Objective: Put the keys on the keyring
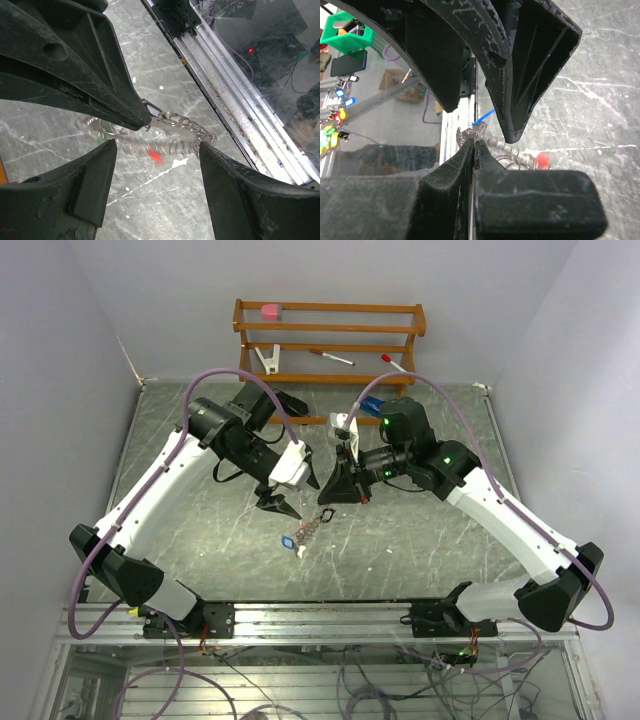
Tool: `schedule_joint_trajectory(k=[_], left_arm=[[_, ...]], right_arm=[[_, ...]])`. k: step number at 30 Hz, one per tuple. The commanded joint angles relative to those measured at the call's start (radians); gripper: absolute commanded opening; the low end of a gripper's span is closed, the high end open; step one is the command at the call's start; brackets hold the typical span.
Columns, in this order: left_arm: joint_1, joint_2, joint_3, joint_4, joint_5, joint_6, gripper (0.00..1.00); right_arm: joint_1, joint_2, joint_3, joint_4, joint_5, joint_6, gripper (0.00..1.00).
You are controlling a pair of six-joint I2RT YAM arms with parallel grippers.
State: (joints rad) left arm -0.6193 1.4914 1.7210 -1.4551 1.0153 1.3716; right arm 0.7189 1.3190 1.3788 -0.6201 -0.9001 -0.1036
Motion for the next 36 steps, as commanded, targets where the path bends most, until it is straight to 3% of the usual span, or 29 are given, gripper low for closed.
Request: schedule_joint_trajectory(k=[1, 12, 18, 36], left_arm=[[-0.007, 0.007, 0.001, 0.062, 0.017, -0.049, 0.76], [-0.010, 0.028, -0.008, 0.083, 0.077, -0.086, 0.66], [-0.019, 0.035, -0.019, 0.134, 0.097, -0.159, 0.52], [-0.039, 0.018, -0.067, 0.268, 0.098, -0.288, 0.42]], right_arm=[[-0.003, -0.004, 0.050, -0.018, 0.009, 0.028, 0.00], [-0.003, 0.012, 0.080, -0.023, 0.048, 0.055, 0.00], [-0.004, 0.014, 0.090, -0.021, 0.097, 0.065, 0.00], [-0.002, -0.006, 0.075, 0.092, 0.113, 0.161, 0.00]])
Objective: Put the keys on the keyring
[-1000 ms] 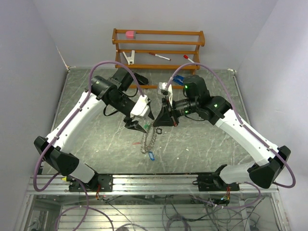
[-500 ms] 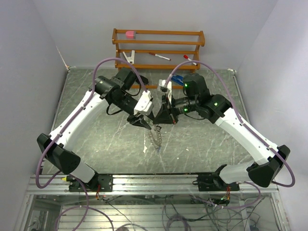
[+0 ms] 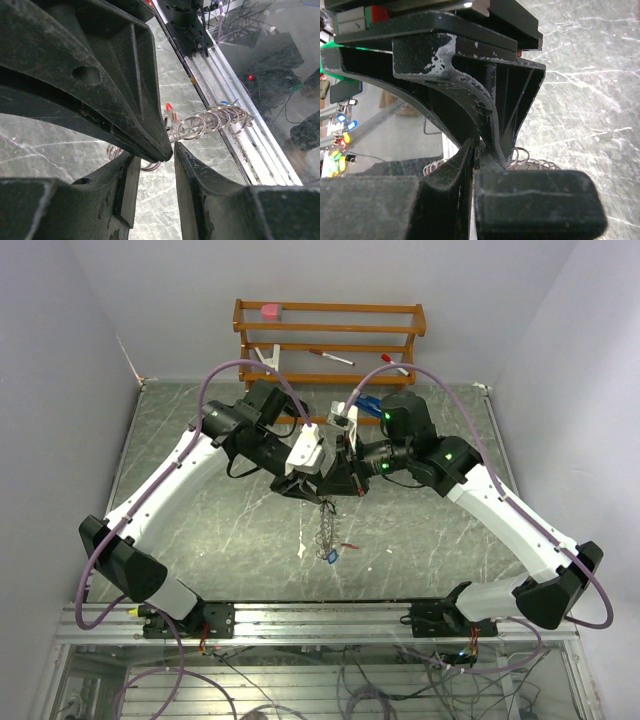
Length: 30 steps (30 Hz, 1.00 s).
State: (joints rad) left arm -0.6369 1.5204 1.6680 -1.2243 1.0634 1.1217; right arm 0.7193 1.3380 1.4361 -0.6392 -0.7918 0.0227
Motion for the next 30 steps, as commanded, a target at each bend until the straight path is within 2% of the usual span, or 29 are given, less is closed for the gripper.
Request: schedule_joint_trajectory(k=[1, 10, 14, 19, 23, 30], left_arm=[[-0.022, -0.010, -0.016, 0.039, 0.048, -0.042, 0.41], [-0.024, -0.014, -0.021, 0.061, 0.041, -0.065, 0.34], [-0.024, -0.019, -0.015, 0.100, 0.046, -0.106, 0.34], [-0.024, -0.010, -0.009, 0.172, 0.060, -0.210, 0.45], [-0.024, 0.003, 0.008, 0.221, 0.090, -0.269, 0.47], [-0.024, 0.012, 0.036, 0.284, 0.085, -0.359, 0.39]], right_arm=[[-0.002, -0.026, 0.016, 0.116, 0.005, 0.036, 0.00], [-0.001, -0.076, -0.016, 0.155, 0.032, 0.052, 0.00], [-0.001, -0.131, -0.076, 0.228, 0.061, 0.084, 0.00], [-0.001, -0.191, -0.096, 0.291, 0.140, 0.101, 0.00], [-0.002, -0.232, -0.117, 0.345, 0.182, 0.121, 0.00], [-0.002, -0.248, -0.136, 0.378, 0.207, 0.132, 0.00]])
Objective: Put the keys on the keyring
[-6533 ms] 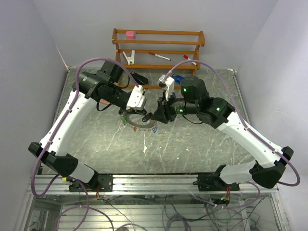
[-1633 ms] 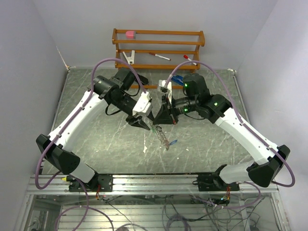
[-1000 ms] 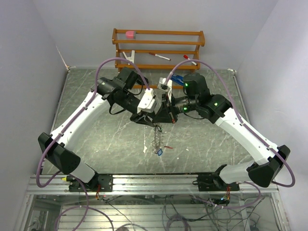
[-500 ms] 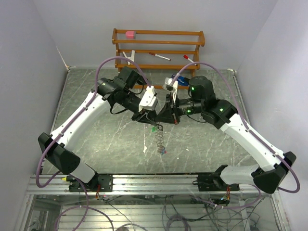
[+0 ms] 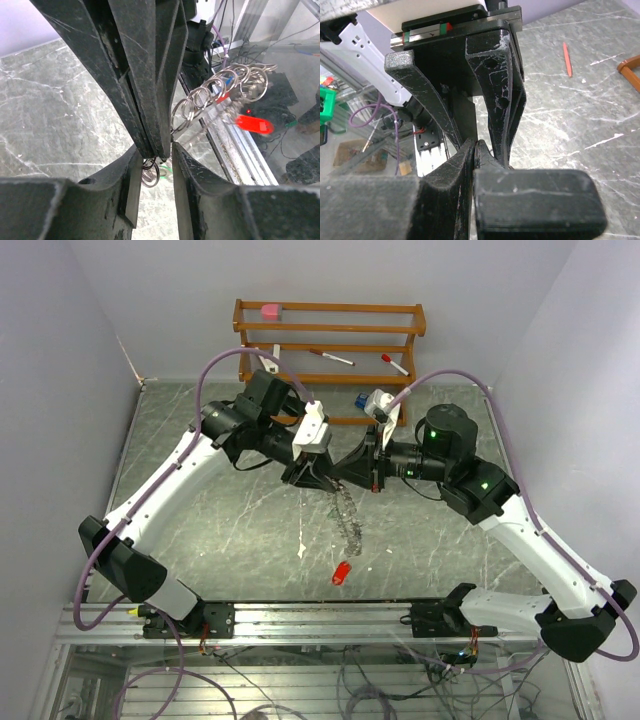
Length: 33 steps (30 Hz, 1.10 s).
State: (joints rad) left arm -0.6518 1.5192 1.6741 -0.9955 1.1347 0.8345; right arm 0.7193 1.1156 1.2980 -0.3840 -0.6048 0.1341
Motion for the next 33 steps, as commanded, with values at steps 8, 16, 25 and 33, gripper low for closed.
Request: schedule_joint_trajectory(k=[8, 16, 25, 33], left_arm=[[-0.009, 0.006, 0.038, 0.034, -0.027, -0.061, 0.36], [-0.008, 0.004, 0.027, 0.047, -0.024, -0.065, 0.20], [-0.009, 0.007, 0.011, 0.073, 0.002, -0.103, 0.14], [-0.008, 0.004, 0.002, 0.095, 0.008, -0.131, 0.28]], right_arm=[[-0.001, -0.007, 0.034, 0.053, 0.005, -0.007, 0.00], [-0.001, -0.001, 0.055, 0.028, 0.007, -0.011, 0.00], [-0.003, 0.000, 0.030, 0.058, -0.006, 0.008, 0.00], [-0.002, 0.000, 0.024, 0.078, -0.017, 0.023, 0.00]])
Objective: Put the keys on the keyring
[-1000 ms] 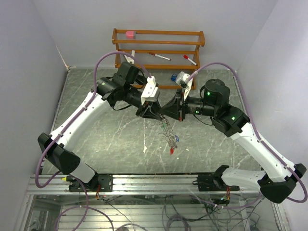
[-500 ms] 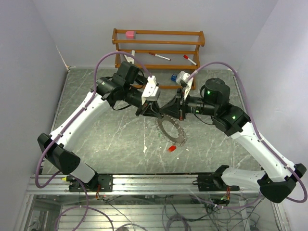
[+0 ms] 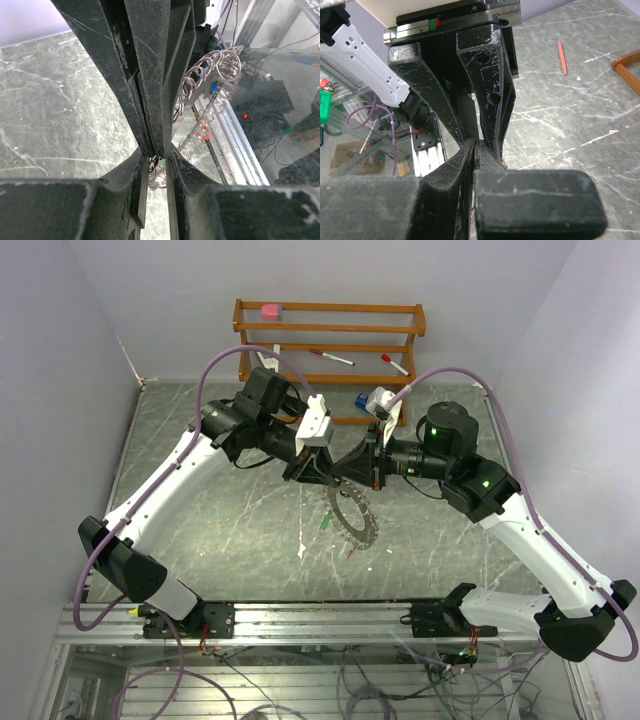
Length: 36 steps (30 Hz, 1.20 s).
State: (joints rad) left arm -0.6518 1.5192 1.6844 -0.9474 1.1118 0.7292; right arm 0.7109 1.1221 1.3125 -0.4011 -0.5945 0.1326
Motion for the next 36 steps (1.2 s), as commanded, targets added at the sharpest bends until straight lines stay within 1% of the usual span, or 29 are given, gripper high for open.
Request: schedule_joint_trajectory(k=[1, 2, 3, 5, 6, 11, 16, 17, 20, 22, 24, 26, 31, 34, 36], left_arm=[[-0.009, 0.004, -0.007, 0.047, 0.033, -0.028, 0.28], [-0.009, 0.004, -0.006, 0.046, 0.035, -0.028, 0.27], [-0.009, 0.004, -0.006, 0.044, 0.036, -0.024, 0.24], [-0.009, 0.004, -0.007, 0.035, 0.041, -0.008, 0.11], [-0.009, 0.002, -0.010, 0.037, 0.039, -0.009, 0.07], [-0.009, -0.006, -0.015, 0.013, 0.046, 0.030, 0.07], [-0.009, -0.010, -0.018, 0.000, 0.037, 0.051, 0.07], [-0.009, -0.012, -0.020, -0.004, 0.039, 0.060, 0.07], [-0.009, -0.016, -0.024, -0.013, 0.038, 0.077, 0.07], [-0.009, -0.018, -0.027, -0.020, 0.038, 0.089, 0.07], [-0.009, -0.020, -0.030, -0.029, 0.037, 0.108, 0.07], [-0.009, -0.024, -0.035, -0.037, 0.023, 0.123, 0.07], [-0.009, -0.034, -0.043, -0.076, 0.009, 0.186, 0.07], [-0.009, -0.036, -0.034, -0.077, 0.000, 0.194, 0.07], [-0.009, -0.037, -0.022, -0.085, -0.003, 0.204, 0.07]], right_arm=[[0.007, -0.007, 0.006, 0.099, -0.030, 0.027, 0.00], [0.007, -0.008, 0.003, 0.101, -0.029, 0.030, 0.00], [0.006, -0.008, 0.000, 0.102, -0.028, 0.031, 0.00], [0.007, -0.012, -0.004, 0.109, -0.028, 0.033, 0.00], [0.007, -0.014, -0.004, 0.112, -0.027, 0.034, 0.00], [0.006, -0.008, -0.005, 0.112, -0.035, 0.036, 0.00], [0.007, -0.013, -0.021, 0.149, -0.036, 0.051, 0.00], [0.006, -0.013, -0.019, 0.150, -0.037, 0.050, 0.02], [0.006, -0.017, -0.018, 0.153, -0.032, 0.049, 0.18], [0.006, -0.024, -0.019, 0.157, -0.020, 0.051, 0.26], [0.007, -0.028, -0.019, 0.159, -0.007, 0.052, 0.30], [0.006, -0.035, -0.015, 0.148, 0.019, 0.041, 0.36], [0.004, -0.057, -0.007, 0.072, 0.064, -0.022, 0.37], [-0.003, -0.060, 0.007, 0.012, 0.077, -0.053, 0.37], [-0.011, -0.077, -0.009, 0.007, 0.078, -0.057, 0.38]])
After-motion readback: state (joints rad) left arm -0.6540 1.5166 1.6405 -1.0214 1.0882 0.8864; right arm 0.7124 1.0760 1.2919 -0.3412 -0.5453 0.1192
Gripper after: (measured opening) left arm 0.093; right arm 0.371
